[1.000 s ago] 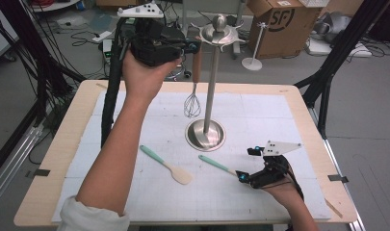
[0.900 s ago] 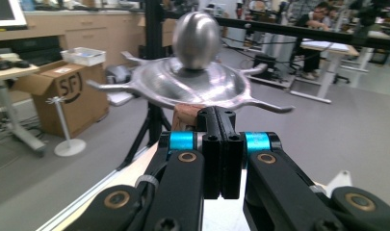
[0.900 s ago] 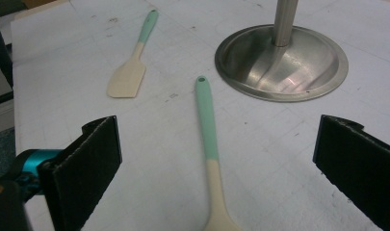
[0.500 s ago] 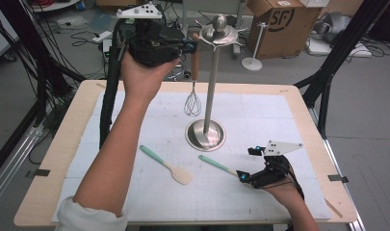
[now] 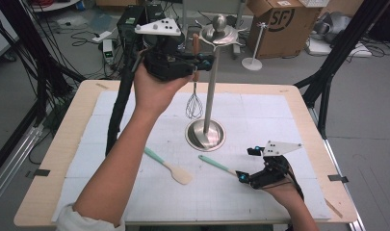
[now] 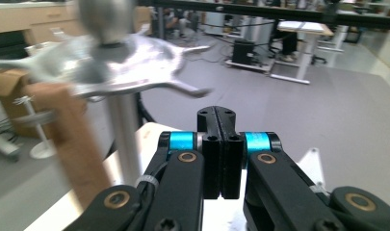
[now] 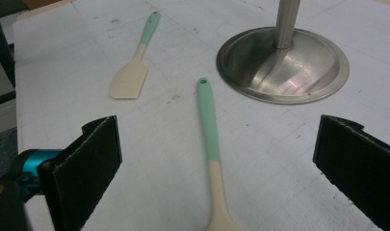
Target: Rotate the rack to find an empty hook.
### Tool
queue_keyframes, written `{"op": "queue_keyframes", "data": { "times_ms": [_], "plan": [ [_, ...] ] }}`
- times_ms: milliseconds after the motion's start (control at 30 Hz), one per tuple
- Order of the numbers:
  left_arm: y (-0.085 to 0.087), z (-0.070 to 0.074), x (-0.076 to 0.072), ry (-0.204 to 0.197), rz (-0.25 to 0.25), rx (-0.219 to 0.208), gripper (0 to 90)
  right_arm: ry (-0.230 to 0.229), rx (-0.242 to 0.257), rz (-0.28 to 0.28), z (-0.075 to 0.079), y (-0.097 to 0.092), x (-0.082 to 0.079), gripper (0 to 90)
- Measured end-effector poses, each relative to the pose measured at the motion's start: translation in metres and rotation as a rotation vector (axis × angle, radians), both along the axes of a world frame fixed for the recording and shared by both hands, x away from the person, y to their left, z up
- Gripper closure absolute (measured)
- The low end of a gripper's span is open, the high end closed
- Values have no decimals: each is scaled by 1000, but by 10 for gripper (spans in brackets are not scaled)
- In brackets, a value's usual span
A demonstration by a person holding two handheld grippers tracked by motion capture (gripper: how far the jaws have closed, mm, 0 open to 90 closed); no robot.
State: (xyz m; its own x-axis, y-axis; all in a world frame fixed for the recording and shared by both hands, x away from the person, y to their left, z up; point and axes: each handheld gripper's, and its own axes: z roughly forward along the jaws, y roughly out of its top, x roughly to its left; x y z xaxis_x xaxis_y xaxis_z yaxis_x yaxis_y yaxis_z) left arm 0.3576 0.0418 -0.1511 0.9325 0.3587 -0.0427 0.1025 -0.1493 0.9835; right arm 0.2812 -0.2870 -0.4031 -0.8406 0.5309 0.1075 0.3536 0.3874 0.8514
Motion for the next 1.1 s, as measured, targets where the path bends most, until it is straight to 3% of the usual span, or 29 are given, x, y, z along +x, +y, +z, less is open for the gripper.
{"op": "queue_keyframes", "data": {
  "times_ms": [233,467,833,1100],
  "plan": [
    [-17,4,-3,-13,-38,-1,896,-2,1,0,1,0,0,25],
    [-20,7,0,-29,-14,-9,896,-2,9,-3,1,-2,-1,25],
    [-4,10,5,-38,44,-27,897,-4,3,-4,1,-2,0,25],
    [11,9,18,-11,102,-55,897,-3,3,-6,0,-2,0,25]
  ]
}}
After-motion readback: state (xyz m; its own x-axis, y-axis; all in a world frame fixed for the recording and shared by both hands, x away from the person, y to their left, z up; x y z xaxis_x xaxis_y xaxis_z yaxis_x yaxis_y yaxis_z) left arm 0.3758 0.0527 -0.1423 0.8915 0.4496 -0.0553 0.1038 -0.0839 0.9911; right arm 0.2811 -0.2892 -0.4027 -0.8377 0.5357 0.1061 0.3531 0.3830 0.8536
